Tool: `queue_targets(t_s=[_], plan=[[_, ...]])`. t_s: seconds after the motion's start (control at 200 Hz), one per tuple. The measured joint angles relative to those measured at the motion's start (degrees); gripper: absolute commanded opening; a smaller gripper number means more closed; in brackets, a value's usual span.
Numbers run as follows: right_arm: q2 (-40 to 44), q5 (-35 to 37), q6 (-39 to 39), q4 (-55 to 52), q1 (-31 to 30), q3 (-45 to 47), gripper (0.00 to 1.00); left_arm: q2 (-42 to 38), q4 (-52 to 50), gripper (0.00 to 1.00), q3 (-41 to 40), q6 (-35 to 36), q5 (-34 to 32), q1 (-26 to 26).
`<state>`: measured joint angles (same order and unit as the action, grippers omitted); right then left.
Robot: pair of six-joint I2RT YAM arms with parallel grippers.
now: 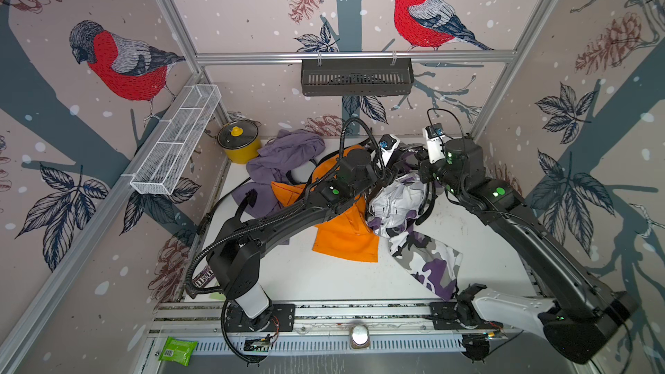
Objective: Remove the belt from the trousers
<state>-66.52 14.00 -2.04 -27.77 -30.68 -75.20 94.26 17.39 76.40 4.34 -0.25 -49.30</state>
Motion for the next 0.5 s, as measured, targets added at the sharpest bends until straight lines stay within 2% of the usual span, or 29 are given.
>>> queue_targets(t_s=[0.19, 0.245, 0.295, 0.42, 0.445, 0.5], plan=[[-0.13, 0.52, -1.14, -0.96, -0.02, 0.04, 0.00, -1.36, 0.11, 0.12, -3.43, -0.92, -1.05, -0.26], [-0.07, -0.11, -1.25, -0.81, -0.07, 0.90, 0.00, -2.01, 0.35, 0.04, -4.20, -0.90, -1.49, -0.26], [0.39, -1.14, -1.77, 0.00, -0.13, 2.75, 0.01, -2.64, 0.37, 0.00, -5.16, -0.87, -2.58, -0.24], [3.58, -5.84, -2.51, 3.37, 0.13, 10.38, 0.11, -4.11, 1.64, 0.00, -9.07, -0.48, -4.72, -0.26], [4.37, -7.28, -2.54, 4.28, 0.31, 12.09, 0.15, -4.37, 2.05, 0.00, -9.90, 0.24, -5.07, -0.26], [6.21, -10.97, -2.47, 6.08, 1.20, 15.39, 0.38, -4.83, 3.89, 0.00, -11.65, 0.81, -5.62, -0.26]])
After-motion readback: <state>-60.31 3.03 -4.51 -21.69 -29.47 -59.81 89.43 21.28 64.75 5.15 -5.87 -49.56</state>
